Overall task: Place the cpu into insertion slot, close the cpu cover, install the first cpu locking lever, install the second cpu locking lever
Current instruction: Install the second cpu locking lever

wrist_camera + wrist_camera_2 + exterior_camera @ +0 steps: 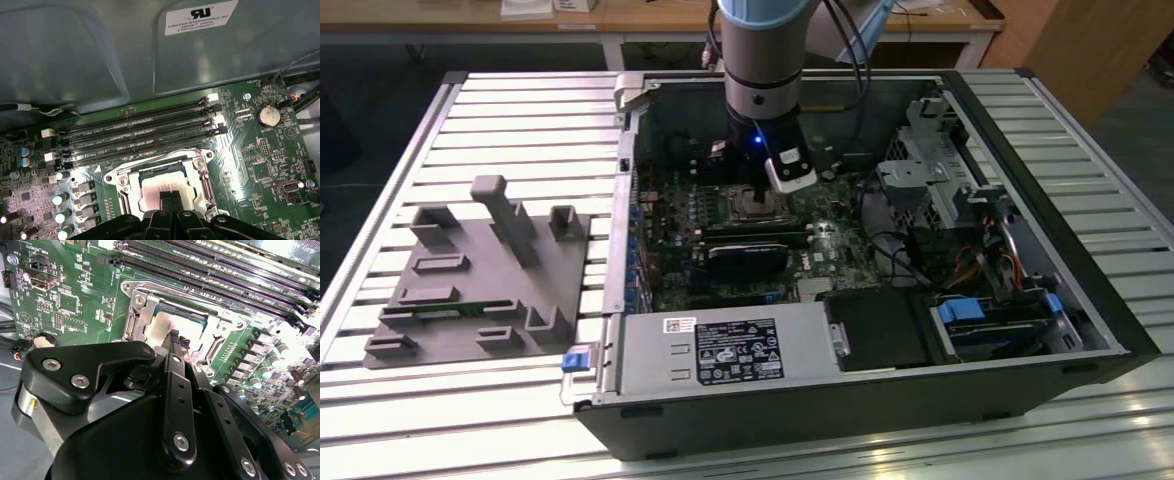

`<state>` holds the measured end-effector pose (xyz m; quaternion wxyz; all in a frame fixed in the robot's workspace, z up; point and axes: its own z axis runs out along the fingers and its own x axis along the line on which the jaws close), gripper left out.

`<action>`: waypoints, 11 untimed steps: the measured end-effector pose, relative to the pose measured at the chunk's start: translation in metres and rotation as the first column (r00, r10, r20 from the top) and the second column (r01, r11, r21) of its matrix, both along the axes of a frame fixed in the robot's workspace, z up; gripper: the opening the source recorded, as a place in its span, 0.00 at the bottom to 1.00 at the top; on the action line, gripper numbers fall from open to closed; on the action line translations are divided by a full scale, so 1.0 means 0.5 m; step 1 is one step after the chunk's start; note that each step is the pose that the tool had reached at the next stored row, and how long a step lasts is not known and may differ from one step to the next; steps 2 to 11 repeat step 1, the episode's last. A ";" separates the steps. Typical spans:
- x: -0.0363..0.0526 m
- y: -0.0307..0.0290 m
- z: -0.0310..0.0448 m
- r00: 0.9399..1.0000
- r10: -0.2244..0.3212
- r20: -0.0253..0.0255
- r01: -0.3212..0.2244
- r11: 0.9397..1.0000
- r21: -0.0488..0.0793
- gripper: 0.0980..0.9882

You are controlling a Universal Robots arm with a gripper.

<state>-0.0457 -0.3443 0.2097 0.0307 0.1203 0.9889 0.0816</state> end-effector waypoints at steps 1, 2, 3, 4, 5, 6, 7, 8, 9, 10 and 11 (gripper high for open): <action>0.000 0.000 0.000 1.000 0.000 0.000 0.000 1.000 0.000 0.01; 0.000 0.000 0.000 1.000 0.000 0.000 0.000 1.000 0.000 0.01; 0.000 0.000 0.000 1.000 0.000 0.000 0.000 1.000 0.000 0.01; 0.000 0.000 0.000 1.000 0.000 0.000 0.000 1.000 0.000 0.01; 0.000 0.000 0.000 1.000 0.000 0.000 0.000 1.000 0.000 0.01; 0.000 0.000 0.000 1.000 0.000 0.000 0.000 1.000 0.000 0.01; 0.000 0.000 0.000 1.000 0.000 0.000 0.000 1.000 0.000 0.01; 0.000 0.000 0.000 1.000 0.000 0.000 0.000 1.000 0.000 0.01; 0.000 0.000 0.000 1.000 0.000 0.000 0.000 1.000 0.000 0.01; 0.000 0.000 0.000 1.000 0.000 0.000 0.000 1.000 0.000 0.01; 0.000 0.000 0.000 1.000 0.000 0.000 0.000 1.000 0.000 0.01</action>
